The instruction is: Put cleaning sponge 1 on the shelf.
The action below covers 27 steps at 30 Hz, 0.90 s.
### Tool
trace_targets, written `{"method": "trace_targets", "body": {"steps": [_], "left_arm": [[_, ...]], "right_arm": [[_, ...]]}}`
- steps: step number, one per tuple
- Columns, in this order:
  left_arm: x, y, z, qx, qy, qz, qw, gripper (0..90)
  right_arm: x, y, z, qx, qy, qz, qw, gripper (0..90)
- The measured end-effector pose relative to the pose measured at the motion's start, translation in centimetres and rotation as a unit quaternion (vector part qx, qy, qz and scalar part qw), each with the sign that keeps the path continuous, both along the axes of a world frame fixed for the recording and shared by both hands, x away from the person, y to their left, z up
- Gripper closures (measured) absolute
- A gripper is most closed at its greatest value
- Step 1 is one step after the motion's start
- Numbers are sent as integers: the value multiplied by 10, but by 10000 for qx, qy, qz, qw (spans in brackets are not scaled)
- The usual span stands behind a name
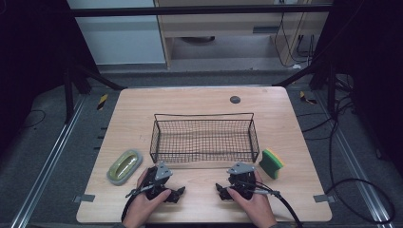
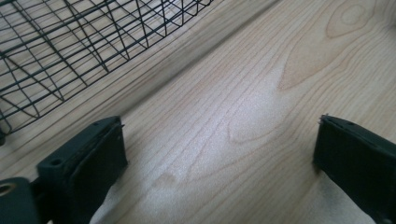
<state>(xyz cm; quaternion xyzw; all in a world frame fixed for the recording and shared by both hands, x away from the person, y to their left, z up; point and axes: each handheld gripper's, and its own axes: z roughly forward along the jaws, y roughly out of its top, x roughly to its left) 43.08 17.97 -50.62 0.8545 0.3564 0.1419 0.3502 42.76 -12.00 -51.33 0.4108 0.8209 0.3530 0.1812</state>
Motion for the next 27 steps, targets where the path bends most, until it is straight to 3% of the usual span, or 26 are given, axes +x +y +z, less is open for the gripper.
{"method": "trace_targets", "body": {"steps": [6, 7, 8, 12, 18, 21, 22, 24, 27], "left_arm": [[-6, 8, 13, -43, -55, 36, 10000, 44], [-7, 12, 21, 102, -114, 10, 9999, 45], [-7, 12, 21, 102, -114, 10, 9999, 45], [-9, 26, 44, 342, -183, -12, 9992, 49], [4, 59, 81, 645, -301, 192, 9973, 49], [16, 78, 93, 849, -211, 360, 9955, 54], [22, 87, 98, 833, -92, 446, 9955, 57], [25, 93, 100, 876, -37, 496, 9949, 61], [31, 104, 102, 1134, 38, 538, 9921, 72]], "right_arm": [[-1, 0, 0, -6, -1, -24, 10000, 30], [-2, -1, 0, -4, 11, -27, 10000, 30], [-2, -1, 0, -4, 11, -27, 10000, 30], [-2, -1, 0, -18, 13, -32, 10000, 30], [-2, -1, 0, -15, 5, -47, 10000, 30], [-3, -1, 0, -16, 4, -58, 10000, 30], [-3, -1, 0, -16, 4, -59, 10000, 30], [-3, -1, 0, -17, 2, -55, 10000, 31], [-3, -1, 0, -16, 3, -38, 10000, 30]]}}
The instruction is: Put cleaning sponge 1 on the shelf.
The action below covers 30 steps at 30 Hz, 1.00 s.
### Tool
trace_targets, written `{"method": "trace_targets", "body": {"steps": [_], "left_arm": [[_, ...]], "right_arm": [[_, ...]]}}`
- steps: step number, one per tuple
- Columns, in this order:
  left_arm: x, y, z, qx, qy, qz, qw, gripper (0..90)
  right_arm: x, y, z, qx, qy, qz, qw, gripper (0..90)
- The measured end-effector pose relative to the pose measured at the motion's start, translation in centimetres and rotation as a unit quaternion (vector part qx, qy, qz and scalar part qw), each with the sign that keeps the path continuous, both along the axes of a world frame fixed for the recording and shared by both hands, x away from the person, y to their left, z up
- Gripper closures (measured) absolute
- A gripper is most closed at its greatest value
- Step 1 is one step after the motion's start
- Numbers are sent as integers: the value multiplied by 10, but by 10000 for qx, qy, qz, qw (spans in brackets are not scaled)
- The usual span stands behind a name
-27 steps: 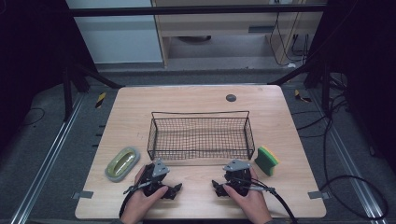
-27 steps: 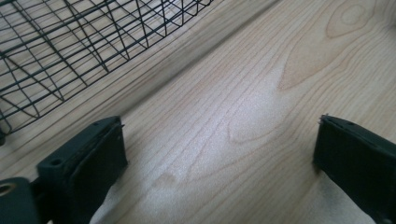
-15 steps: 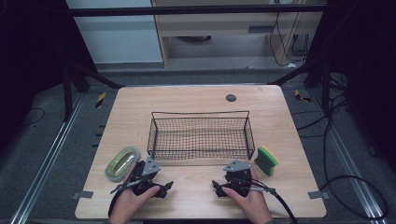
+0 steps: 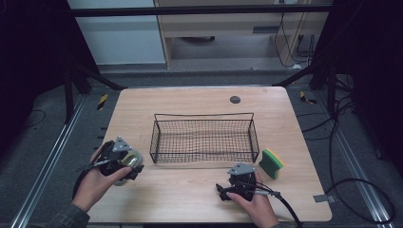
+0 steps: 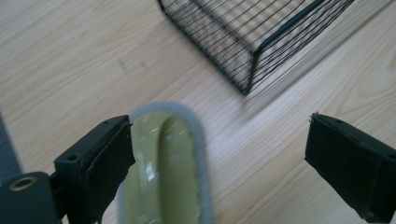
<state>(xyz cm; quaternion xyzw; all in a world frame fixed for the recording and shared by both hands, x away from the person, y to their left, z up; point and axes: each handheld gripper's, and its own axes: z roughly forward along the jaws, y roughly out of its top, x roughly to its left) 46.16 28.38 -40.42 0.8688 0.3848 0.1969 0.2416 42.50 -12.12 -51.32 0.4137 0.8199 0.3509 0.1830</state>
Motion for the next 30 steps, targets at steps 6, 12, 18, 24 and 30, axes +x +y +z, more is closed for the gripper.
{"method": "trace_targets", "body": {"steps": [6, 12, 18, 24, 30], "left_arm": [[7, 15, 3, 101, 302, 31, 9995, 115], [12, 22, 5, 252, 567, 24, 9981, 220], [15, 26, 5, 430, 813, -22, 9958, 322], [25, 33, -3, 573, 1125, -1, 9920, 412], [40, 34, -13, 664, 1491, 13, 9866, 487]], "right_arm": [[0, -1, 0, -7, -7, 36, 10000, 31], [0, -1, 0, -23, 8, 78, 10000, 32], [0, -2, 1, -30, 24, 102, 9999, 32], [1, -2, 1, -45, 37, 124, 9999, 32], [1, -2, 1, -44, 37, 131, 9999, 32]]}}
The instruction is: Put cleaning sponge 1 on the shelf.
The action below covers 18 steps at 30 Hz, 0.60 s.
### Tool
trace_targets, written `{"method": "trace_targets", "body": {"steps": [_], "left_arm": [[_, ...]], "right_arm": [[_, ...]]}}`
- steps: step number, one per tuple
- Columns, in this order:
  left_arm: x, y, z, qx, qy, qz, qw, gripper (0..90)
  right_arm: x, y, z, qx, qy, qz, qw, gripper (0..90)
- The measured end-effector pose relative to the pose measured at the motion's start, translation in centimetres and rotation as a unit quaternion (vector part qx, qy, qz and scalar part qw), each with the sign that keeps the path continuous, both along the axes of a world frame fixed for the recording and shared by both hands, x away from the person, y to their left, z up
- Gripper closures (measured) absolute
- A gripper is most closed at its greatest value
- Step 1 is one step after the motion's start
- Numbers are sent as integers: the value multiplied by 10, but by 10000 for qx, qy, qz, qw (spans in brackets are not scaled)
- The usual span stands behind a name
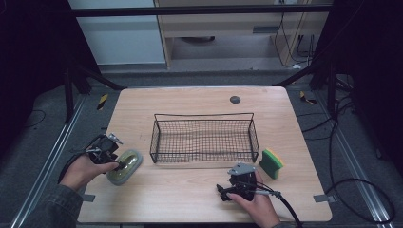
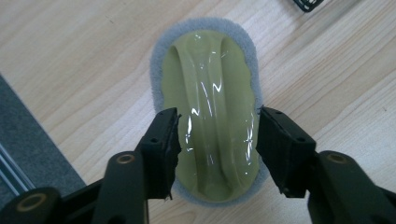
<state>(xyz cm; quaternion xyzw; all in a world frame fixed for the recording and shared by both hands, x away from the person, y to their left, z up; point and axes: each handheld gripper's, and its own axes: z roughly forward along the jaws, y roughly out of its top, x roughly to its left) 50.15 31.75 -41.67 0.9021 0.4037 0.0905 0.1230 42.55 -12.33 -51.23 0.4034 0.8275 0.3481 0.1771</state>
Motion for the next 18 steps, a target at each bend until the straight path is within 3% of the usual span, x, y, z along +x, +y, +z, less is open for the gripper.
{"method": "trace_targets", "body": {"steps": [6, 18], "left_arm": [[8, -5, -6, 197, 219, -42, 9996, 538], [16, -10, -8, 331, 328, -76, 9989, 566]], "right_arm": [[0, 0, 0, -3, 17, 16, 10000, 32], [0, 0, 0, -6, 19, 33, 10000, 32]]}}
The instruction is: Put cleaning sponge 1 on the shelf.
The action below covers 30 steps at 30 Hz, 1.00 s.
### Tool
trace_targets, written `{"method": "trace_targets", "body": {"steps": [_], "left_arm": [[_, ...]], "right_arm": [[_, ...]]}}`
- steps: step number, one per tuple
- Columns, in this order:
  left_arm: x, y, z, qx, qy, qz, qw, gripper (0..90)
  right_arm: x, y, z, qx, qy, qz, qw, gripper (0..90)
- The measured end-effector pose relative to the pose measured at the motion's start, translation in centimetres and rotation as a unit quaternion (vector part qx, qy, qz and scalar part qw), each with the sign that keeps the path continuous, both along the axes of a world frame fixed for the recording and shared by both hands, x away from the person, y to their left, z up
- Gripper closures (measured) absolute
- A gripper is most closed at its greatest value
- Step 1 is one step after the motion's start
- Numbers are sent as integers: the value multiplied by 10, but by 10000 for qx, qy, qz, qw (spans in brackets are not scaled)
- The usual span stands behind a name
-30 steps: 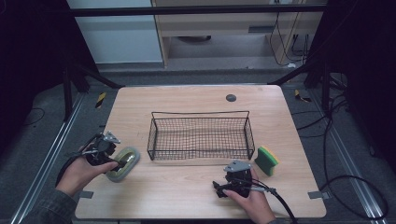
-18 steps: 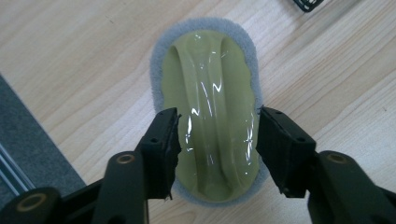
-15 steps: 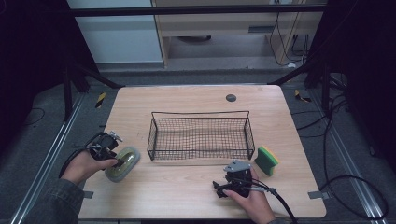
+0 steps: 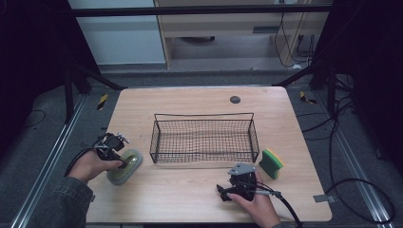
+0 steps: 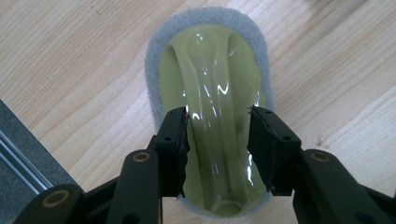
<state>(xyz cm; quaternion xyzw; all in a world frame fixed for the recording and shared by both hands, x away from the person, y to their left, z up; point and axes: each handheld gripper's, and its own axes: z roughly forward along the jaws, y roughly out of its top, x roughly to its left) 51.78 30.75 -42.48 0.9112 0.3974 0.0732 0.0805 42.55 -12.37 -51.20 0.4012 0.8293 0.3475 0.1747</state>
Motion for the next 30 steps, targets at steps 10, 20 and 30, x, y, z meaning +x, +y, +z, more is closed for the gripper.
{"method": "trace_targets", "body": {"steps": [10, 20, 30], "left_arm": [[6, -2, -3, 104, 94, -15, 9999, 705], [-11, 3, 31, 63, -403, -425, 9983, 706], [-21, -8, 73, 129, -906, -1063, 9901, 707]], "right_arm": [[0, 0, 0, 1, -21, 2, 10000, 32], [0, 0, 0, 6, -20, -1, 10000, 32], [0, 0, -1, 23, -19, -4, 10000, 32]]}}
